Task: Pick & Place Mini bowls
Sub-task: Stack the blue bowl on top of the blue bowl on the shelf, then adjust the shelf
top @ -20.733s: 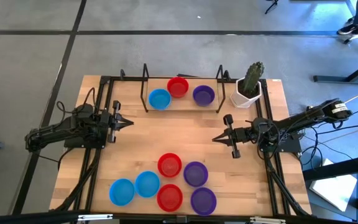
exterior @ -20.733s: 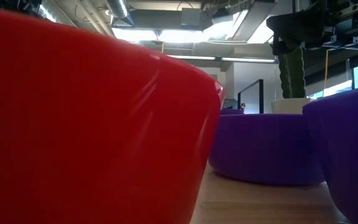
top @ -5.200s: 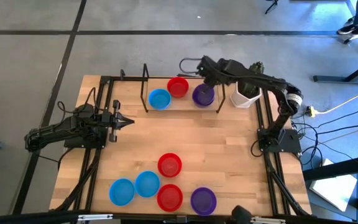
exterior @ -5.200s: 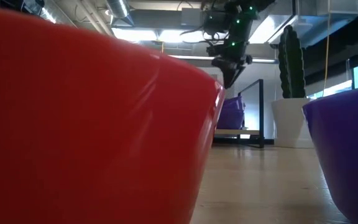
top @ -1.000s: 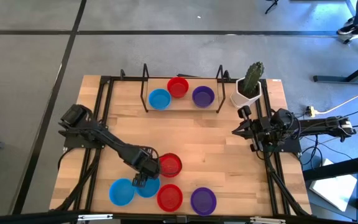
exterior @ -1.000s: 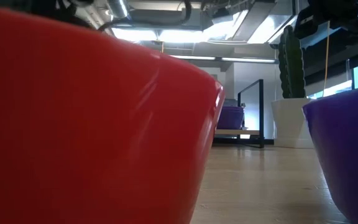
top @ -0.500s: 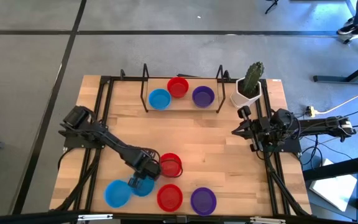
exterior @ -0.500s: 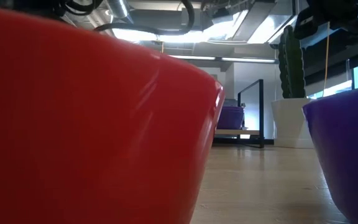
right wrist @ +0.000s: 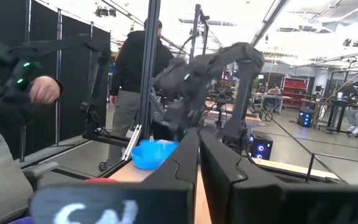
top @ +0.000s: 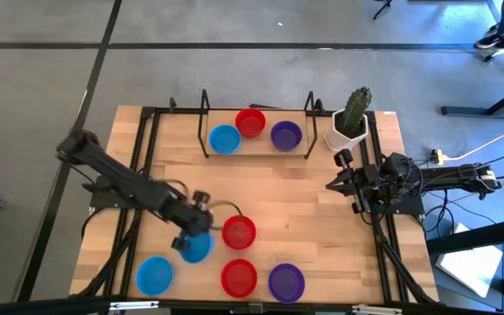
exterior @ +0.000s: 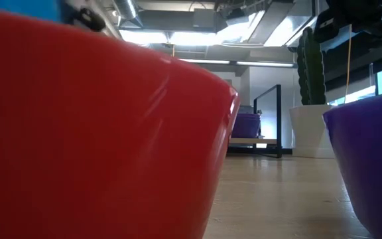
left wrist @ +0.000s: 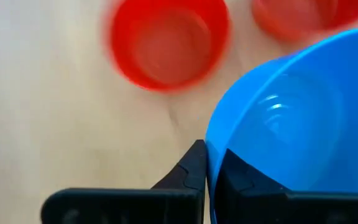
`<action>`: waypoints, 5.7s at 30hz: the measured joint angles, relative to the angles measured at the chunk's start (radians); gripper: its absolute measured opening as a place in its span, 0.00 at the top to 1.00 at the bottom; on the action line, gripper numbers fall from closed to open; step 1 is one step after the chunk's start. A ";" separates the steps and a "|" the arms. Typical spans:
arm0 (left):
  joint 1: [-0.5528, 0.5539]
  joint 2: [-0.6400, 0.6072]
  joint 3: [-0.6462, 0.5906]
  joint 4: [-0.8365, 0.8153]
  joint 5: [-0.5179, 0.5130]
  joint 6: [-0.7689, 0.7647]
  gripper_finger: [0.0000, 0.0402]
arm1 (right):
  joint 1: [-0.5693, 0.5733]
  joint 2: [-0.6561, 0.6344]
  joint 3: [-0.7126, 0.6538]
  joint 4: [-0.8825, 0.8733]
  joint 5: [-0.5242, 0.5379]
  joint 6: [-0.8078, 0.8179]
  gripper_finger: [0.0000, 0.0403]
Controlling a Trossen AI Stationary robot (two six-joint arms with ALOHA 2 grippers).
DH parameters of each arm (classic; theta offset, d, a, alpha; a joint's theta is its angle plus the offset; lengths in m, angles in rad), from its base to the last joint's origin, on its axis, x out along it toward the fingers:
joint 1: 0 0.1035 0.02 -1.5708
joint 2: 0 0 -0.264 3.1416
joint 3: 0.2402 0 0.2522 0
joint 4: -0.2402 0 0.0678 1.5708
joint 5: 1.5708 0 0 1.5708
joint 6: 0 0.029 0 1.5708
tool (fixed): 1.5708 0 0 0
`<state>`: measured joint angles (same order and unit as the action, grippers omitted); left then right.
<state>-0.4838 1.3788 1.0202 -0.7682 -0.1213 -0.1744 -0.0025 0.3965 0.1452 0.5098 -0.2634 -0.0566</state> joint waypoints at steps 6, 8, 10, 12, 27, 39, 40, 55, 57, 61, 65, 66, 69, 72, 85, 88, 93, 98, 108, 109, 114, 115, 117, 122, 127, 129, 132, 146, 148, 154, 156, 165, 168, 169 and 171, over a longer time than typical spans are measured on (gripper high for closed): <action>0.024 -0.359 -0.274 0.353 -0.196 -0.097 0.99 | 0.000 0.000 0.000 -0.007 0.000 -0.004 0.95; 0.044 -0.460 -0.385 0.497 -0.239 -0.127 0.99 | 0.000 0.000 0.000 -0.007 0.000 -0.005 0.95; 0.069 -0.549 -0.485 0.583 -0.276 -0.133 0.99 | 0.000 0.000 0.000 -0.007 0.000 -0.005 0.95; 0.094 -0.624 -0.578 0.648 -0.308 -0.150 0.99 | 0.000 0.000 0.000 -0.007 0.000 -0.004 0.95; 0.233 -0.926 -0.884 0.814 -0.255 -0.201 0.99 | 0.000 0.000 0.000 -0.017 0.001 -0.006 0.95; 0.363 -0.817 -0.428 0.597 -0.235 0.006 0.99 | 0.000 0.001 0.000 -0.023 0.001 -0.024 0.95; 0.384 -0.787 -0.362 0.554 -0.241 0.025 0.99 | 0.000 0.001 0.000 -0.023 0.001 -0.025 0.95; 0.922 -0.017 0.468 -0.227 0.001 0.156 0.99 | 0.000 0.001 0.000 -0.031 0.000 -0.023 0.95; 0.973 0.080 0.496 -0.230 0.039 0.185 0.99 | 0.000 0.001 0.000 -0.033 0.000 -0.023 0.95; 1.056 0.234 0.524 -0.240 0.044 0.219 0.99 | 0.000 0.001 0.000 -0.036 0.000 -0.023 0.95; 1.114 0.331 0.524 -0.271 0.049 0.228 0.99 | 0.000 0.001 0.000 -0.046 0.000 -0.034 0.95; 1.124 0.346 0.524 -0.284 0.062 0.234 0.99 | 0.000 0.001 0.000 -0.045 0.000 -0.038 0.95; 1.142 0.383 0.524 -0.297 0.097 0.240 0.99 | 0.000 0.001 0.000 -0.046 0.000 -0.045 0.95; 1.143 0.401 0.524 -0.298 0.097 0.240 0.99 | 0.000 0.001 0.000 -0.046 0.000 -0.047 0.95; 1.142 0.479 0.524 -0.289 0.092 0.233 0.99 | 0.000 0.001 0.000 -0.045 0.000 -0.049 0.95; 1.144 0.484 0.525 -0.281 0.081 0.241 0.98 | 0.000 0.001 0.000 -0.046 0.000 -0.049 0.95; 1.141 0.482 0.525 -0.284 0.086 0.248 0.92 | 0.000 0.001 0.000 -0.052 0.000 -0.049 0.95; 1.140 0.482 0.524 -0.286 0.069 0.240 0.83 | 0.000 0.001 0.000 -0.052 0.000 -0.049 0.95; 1.135 0.351 0.522 -0.301 0.040 0.270 0.68 | 0.000 0.001 0.000 -0.052 0.000 -0.049 0.95; 1.130 0.313 0.522 -0.311 0.041 0.267 0.67 | 0.000 0.001 0.000 -0.052 0.000 -0.049 0.95; 1.078 0.046 0.447 -0.234 0.024 0.288 0.70 | 0.000 0.001 0.000 -0.060 0.000 -0.050 0.95; 1.069 -0.010 0.412 -0.177 0.011 0.276 0.72 | 0.000 0.001 0.000 -0.059 0.000 -0.053 0.95; 1.055 -0.093 0.337 -0.060 -0.026 0.255 0.76 | 0.000 0.001 0.000 -0.059 0.001 -0.058 0.95; 1.069 -0.145 0.190 0.016 0.060 0.297 0.95 | 0.000 0.001 0.000 -0.060 0.016 -0.059 0.95; 1.080 -0.126 0.182 0.036 0.095 0.336 0.98 | 0.000 0.002 0.000 -0.067 0.107 -0.048 0.95; 1.089 -0.129 0.208 0.043 0.108 0.336 0.99 | 0.000 0.002 0.000 -0.068 0.137 -0.053 0.95; 1.096 -0.130 0.243 0.013 0.112 0.326 1.00 | 0.000 0.002 0.000 -0.068 0.140 -0.053 0.95; 1.040 -0.337 0.390 -0.255 -0.032 0.234 1.00 | 0.000 0.003 0.000 -0.086 0.140 -0.042 0.95; 1.041 -0.365 0.372 -0.293 -0.055 0.214 0.99 | 0.000 0.009 0.000 -0.086 0.140 -0.025 0.95; 1.041 -0.471 0.321 -0.301 -0.132 0.173 1.00 | 0.000 0.034 0.000 -0.076 0.147 -0.034 0.99; 1.041 -0.495 0.315 -0.318 -0.190 0.139 0.99 | 0.000 0.036 0.000 -0.073 0.163 -0.034 0.99; 1.041 -0.473 0.312 -0.515 -0.329 0.001 0.99 | 0.000 0.072 0.000 -0.070 0.192 -0.019 0.99; 1.041 -0.460 0.276 -0.590 -0.384 -0.079 1.00 | 0.000 0.114 0.001 -0.056 0.193 -0.014 0.99; 1.041 -0.460 0.248 -0.602 -0.387 -0.096 1.00 | 0.000 0.133 0.006 -0.060 0.198 -0.012 0.99; 1.041 -0.461 0.182 -0.613 -0.390 -0.122 1.00 | 0.000 0.181 0.027 -0.062 0.220 -0.010 0.99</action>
<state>0.5571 0.9176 1.2025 -1.3808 -0.5109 -0.2959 -0.0029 0.5779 0.1721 0.4481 -0.0431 -0.0670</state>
